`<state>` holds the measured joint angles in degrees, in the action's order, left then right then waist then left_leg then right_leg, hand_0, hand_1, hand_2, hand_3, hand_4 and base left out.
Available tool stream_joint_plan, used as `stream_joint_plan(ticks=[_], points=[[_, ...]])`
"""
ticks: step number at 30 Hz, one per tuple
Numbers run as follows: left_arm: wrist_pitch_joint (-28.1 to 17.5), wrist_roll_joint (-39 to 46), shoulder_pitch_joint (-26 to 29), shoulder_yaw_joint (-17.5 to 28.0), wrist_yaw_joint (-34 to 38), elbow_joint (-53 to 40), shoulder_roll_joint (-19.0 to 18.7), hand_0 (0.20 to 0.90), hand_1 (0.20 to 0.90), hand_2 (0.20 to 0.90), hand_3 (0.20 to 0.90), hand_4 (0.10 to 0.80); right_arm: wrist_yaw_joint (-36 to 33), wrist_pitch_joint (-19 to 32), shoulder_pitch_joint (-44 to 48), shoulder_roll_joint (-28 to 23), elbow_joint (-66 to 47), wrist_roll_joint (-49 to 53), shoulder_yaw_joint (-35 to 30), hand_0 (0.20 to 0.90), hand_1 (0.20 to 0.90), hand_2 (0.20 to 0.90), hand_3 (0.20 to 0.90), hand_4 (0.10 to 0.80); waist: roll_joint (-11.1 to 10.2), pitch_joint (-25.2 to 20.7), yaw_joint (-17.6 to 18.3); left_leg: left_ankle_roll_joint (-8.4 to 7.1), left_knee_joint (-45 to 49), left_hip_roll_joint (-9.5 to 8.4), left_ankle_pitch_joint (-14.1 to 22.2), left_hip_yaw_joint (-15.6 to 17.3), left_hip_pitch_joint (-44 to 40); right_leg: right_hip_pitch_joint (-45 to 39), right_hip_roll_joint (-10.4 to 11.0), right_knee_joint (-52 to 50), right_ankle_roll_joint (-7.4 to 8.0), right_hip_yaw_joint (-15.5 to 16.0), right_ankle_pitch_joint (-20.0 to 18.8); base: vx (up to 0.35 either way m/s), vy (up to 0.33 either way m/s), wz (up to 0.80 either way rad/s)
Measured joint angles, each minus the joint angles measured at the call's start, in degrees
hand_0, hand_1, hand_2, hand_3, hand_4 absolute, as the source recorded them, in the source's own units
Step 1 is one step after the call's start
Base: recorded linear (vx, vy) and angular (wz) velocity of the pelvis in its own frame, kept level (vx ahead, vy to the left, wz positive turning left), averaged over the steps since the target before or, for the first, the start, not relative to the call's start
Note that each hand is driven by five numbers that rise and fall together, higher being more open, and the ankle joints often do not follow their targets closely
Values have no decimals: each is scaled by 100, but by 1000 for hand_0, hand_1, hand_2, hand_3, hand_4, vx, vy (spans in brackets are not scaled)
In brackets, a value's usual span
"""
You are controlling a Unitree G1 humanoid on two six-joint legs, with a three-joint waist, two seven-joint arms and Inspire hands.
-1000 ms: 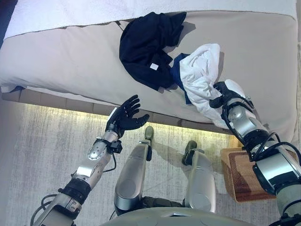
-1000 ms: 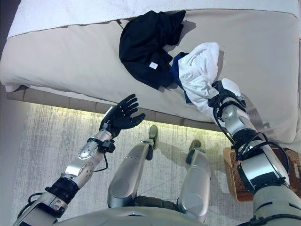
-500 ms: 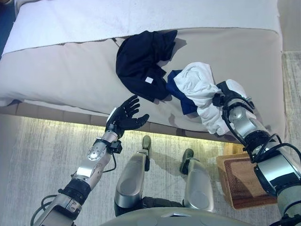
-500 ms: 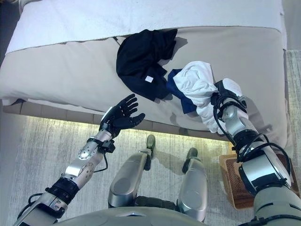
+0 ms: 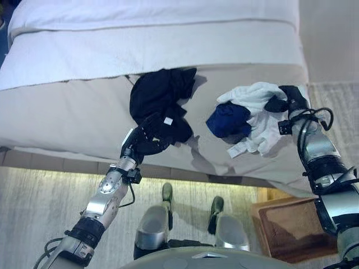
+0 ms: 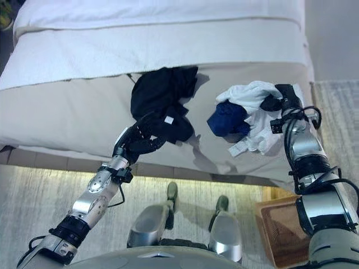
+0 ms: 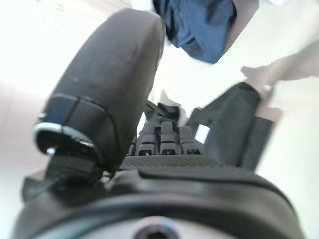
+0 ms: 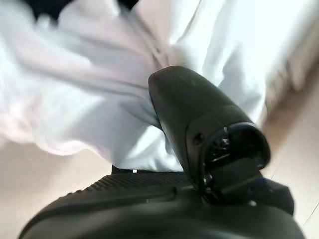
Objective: Pick up the clothes from the bed and place them into the basket
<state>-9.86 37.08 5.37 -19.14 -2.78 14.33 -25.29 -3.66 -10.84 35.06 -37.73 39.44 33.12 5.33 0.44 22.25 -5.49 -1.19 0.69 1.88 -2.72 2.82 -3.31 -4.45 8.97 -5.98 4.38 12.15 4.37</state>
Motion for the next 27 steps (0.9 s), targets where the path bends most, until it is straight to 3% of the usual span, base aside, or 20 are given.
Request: stream_joint_plan(ticks=[1,2,6,9,14,15,16,21,27], points=[[13,0,-3,0,-22,24,0,900,900,900,900,800,89,-1,-42,83,50,270,-75,300,300,300,200,100,-25,-40,0,0,-14,2,0,0,-47,-62,-9,48,-1,0,-14,98,-23,4],[42,1,-6,0,-117,110,-1,900,900,900,900,800,497,-25,-155,341,341,1251,-245,300,300,300,200,100,-134,-210,-1,0,-18,-9,0,-3,-141,-279,-21,256,-6,37,-40,80,-18,5],[87,1,-28,-2,-290,116,-5,900,900,900,900,800,1001,-291,-314,642,580,2381,-262,300,300,300,200,100,-182,-424,-39,0,-108,-7,0,-25,-291,-525,-52,447,-11,126,-56,89,-18,9],[92,1,-177,1,-422,116,-15,900,900,900,900,800,1289,-736,-372,794,586,3101,-260,300,300,300,200,100,-180,-505,-104,0,-109,-11,0,-73,-330,-606,-68,497,-11,140,-56,68,-16,7],[126,0,-339,-5,-541,167,-16,900,900,900,900,800,1370,-930,-375,962,704,3374,-260,300,300,300,200,100,-178,-529,-192,0,-109,-6,0,-160,-357,-707,-81,504,-11,271,-56,43,-14,13],[126,0,-345,-5,-541,178,-18,900,900,900,900,800,1366,-930,-374,965,794,3357,-260,420,420,420,340,240,-177,-530,-269,0,-109,-7,0,-160,-358,-708,-80,508,-11,269,-56,31,-9,6],[126,0,-348,-4,-541,188,-20,900,900,900,900,800,1355,-930,-374,967,862,3301,-260,900,900,900,900,800,-177,-530,-308,0,-110,-8,0,-167,-358,-710,-77,508,-11,271,-56,0,0,0],[142,-1,-352,-7,-473,213,-32,900,900,900,900,800,1018,-915,-360,969,1253,2166,-248,900,900,900,900,800,-178,-531,-374,0,-114,-26,0,-208,-304,-676,-67,512,-11,273,-56,5,4,5],[225,-2,-370,-19,-386,256,-35,900,900,900,900,800,938,-915,-365,967,1545,1738,-224,900,900,900,900,800,-160,-662,-348,-17,-122,-10,-10,-157,-174,-499,-113,510,-5,208,-107,-7,-1,-3]])
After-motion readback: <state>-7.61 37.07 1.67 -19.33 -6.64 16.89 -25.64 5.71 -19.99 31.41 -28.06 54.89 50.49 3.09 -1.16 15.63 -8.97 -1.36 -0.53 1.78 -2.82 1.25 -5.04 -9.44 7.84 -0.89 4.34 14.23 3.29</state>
